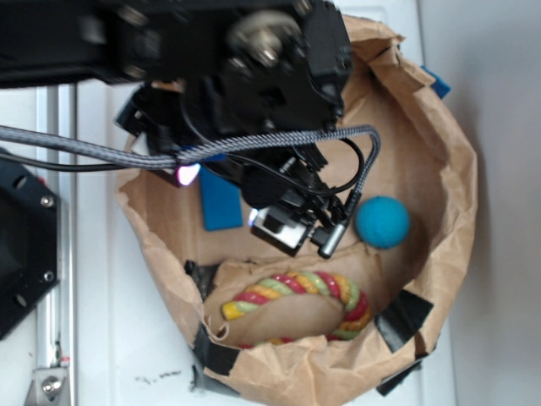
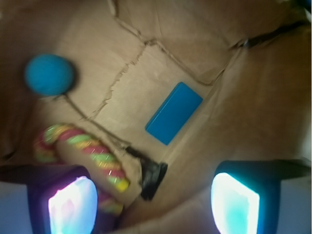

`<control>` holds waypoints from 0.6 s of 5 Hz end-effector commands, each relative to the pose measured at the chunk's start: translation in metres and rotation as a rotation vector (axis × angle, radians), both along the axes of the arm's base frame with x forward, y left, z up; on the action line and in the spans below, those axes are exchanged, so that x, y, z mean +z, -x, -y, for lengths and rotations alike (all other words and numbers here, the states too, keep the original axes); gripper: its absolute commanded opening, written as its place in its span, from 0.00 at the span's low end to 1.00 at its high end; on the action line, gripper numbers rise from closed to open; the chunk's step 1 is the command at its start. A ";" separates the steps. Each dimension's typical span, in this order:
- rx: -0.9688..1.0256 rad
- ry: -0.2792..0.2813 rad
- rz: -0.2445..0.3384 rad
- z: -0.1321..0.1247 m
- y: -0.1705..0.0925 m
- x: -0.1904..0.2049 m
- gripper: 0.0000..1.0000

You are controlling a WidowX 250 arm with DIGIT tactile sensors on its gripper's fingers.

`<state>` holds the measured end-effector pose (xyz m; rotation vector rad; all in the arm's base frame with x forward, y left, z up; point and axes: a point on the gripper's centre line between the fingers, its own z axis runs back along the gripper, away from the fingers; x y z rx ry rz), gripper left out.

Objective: Grab the blue block.

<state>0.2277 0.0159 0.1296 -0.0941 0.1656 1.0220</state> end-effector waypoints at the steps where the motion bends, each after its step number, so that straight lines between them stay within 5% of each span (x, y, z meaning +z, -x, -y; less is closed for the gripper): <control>1: 0.027 -0.028 0.015 -0.010 -0.012 -0.027 1.00; 3: 0.052 -0.044 -0.001 -0.014 -0.024 -0.043 1.00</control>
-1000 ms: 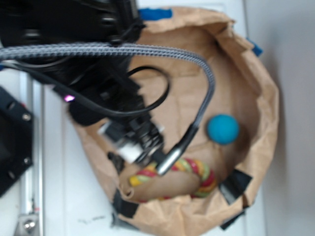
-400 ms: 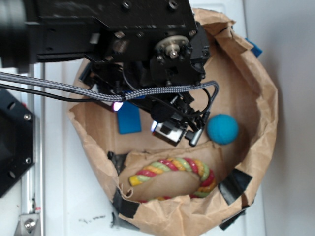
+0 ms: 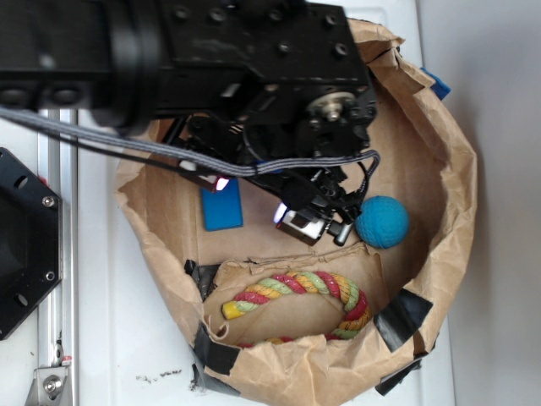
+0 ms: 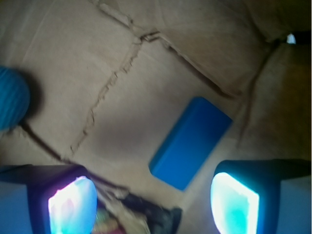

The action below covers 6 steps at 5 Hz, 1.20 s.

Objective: Grab the blue block.

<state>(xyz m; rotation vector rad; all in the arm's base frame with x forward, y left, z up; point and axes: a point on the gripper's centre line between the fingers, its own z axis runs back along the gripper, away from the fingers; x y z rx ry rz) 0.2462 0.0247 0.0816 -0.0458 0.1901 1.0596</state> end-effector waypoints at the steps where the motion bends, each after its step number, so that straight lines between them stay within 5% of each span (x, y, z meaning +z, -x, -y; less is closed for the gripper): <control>1: 0.060 -0.025 0.055 -0.008 0.000 0.001 1.00; 6: 0.000 -0.134 0.059 -0.011 0.031 -0.009 1.00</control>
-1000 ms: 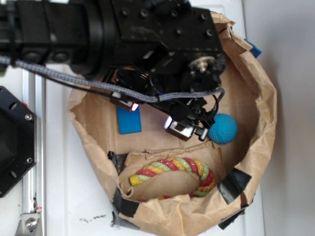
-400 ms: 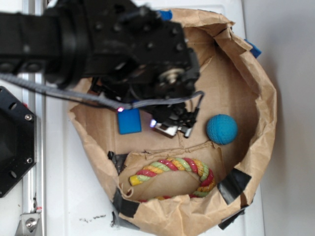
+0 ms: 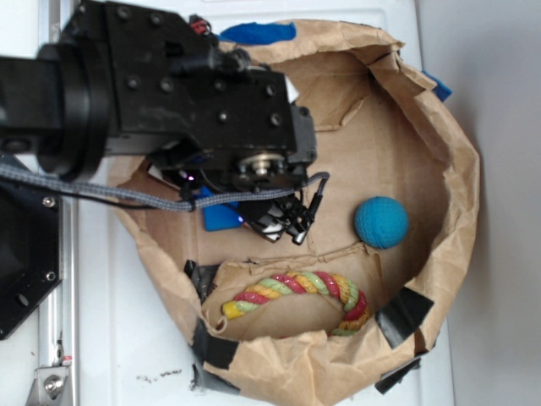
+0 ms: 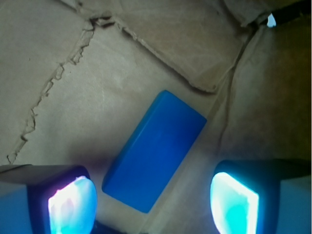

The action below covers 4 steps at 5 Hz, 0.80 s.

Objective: Grab the blue block.

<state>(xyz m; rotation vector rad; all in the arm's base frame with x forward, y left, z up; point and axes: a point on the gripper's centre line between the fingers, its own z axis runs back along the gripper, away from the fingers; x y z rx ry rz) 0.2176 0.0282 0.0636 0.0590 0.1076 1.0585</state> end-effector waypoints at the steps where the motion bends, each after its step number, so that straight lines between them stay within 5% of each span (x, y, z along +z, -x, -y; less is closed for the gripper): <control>1: 0.008 -0.008 0.042 -0.008 0.002 0.009 1.00; 4: 0.109 0.005 0.042 -0.003 -0.001 0.005 1.00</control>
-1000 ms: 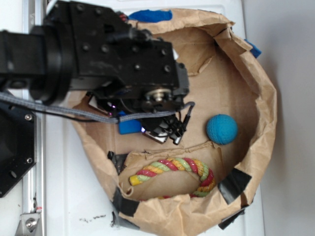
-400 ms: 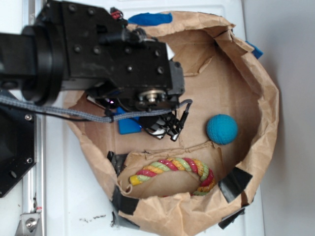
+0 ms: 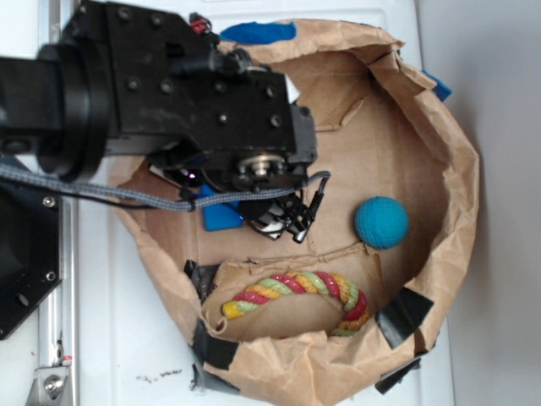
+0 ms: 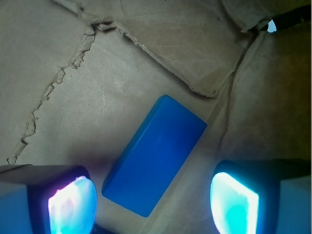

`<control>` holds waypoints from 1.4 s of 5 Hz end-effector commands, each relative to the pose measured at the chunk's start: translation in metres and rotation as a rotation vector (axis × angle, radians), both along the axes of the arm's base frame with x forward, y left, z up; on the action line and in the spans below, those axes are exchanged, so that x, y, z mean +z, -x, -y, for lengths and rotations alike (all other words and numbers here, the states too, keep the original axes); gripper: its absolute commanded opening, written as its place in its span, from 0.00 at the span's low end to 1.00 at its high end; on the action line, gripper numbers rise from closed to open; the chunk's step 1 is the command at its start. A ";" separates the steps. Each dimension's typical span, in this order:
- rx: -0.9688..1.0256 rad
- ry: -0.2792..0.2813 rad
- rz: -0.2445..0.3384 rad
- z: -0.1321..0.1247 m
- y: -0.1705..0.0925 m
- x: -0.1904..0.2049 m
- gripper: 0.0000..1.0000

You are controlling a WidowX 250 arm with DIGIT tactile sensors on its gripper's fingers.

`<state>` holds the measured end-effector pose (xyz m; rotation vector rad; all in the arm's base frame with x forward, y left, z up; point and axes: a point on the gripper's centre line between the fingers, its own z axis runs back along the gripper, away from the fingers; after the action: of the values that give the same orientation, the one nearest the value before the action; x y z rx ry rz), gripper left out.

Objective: Grab the blue block.

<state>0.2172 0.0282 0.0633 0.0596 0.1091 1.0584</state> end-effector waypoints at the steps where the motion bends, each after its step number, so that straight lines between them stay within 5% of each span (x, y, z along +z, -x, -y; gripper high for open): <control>1: 0.177 -0.007 0.073 -0.003 -0.009 0.005 1.00; 2: 0.252 -0.053 0.077 -0.003 -0.017 0.004 1.00; 7: 0.280 -0.052 0.085 -0.014 0.009 -0.029 1.00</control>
<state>0.2136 0.0350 0.0295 0.0535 0.0356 1.3256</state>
